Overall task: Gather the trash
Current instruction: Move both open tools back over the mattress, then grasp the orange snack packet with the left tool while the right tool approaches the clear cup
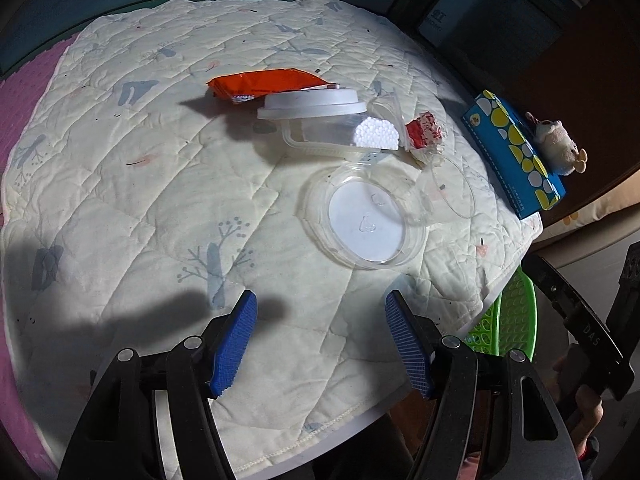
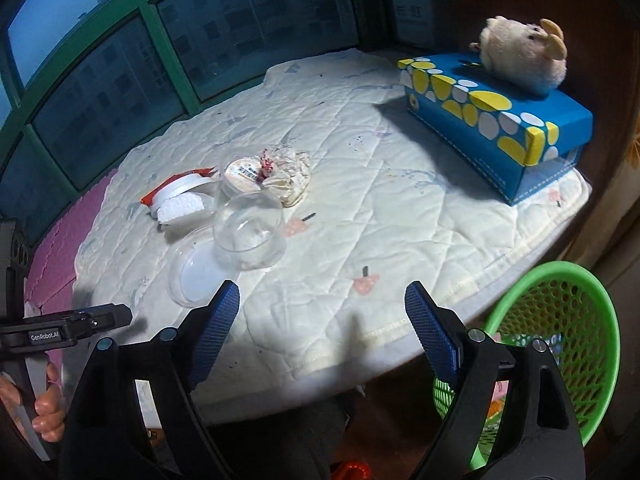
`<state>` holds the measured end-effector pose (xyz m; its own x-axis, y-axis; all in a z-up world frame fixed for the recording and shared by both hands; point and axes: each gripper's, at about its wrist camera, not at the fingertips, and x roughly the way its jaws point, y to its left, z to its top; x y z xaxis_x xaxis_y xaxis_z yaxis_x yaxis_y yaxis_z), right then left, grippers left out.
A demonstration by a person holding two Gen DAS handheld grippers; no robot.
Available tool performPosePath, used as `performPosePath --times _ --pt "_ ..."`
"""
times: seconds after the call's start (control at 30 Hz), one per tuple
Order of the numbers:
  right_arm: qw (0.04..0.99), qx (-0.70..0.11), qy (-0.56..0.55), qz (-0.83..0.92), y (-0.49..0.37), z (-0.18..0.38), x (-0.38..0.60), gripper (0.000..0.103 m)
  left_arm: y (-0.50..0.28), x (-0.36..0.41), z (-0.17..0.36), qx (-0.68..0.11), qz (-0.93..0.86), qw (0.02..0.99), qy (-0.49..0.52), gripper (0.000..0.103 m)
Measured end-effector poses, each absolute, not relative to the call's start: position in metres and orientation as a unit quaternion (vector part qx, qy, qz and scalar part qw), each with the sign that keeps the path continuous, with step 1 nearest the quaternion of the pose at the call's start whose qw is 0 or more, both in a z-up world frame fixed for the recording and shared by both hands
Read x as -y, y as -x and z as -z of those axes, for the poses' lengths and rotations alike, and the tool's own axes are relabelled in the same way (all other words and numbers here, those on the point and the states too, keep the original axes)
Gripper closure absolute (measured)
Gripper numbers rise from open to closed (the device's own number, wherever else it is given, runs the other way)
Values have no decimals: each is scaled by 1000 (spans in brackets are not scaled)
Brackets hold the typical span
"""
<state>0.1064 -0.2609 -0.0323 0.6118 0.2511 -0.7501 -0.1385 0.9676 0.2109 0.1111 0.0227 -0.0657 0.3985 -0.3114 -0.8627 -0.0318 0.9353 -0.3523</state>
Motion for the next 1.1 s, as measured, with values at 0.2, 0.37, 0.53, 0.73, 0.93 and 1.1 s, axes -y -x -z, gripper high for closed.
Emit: performPosePath --times 0.2,0.37,0.53,0.73,0.93,1.1 --pt "893 -430 -44 -128 -127 33 235 17 -122 -42 62 -537 70 824 167 39" --pt "890 -435 -25 -132 -140 36 219 17 -145 -64 53 -525 51 833 167 33" --pt "889 -437 -13 -134 -151 38 209 17 -174 -84 41 -512 45 844 152 33" --pt "887 -443 -7 -131 -160 40 204 17 -213 -77 23 -498 79 859 90 33" --pt "884 -448 1 -133 -164 41 200 17 -245 -67 22 -501 114 857 44 34" --pt "884 -448 14 -135 -168 39 193 17 -266 -66 33 -513 134 848 22 37"
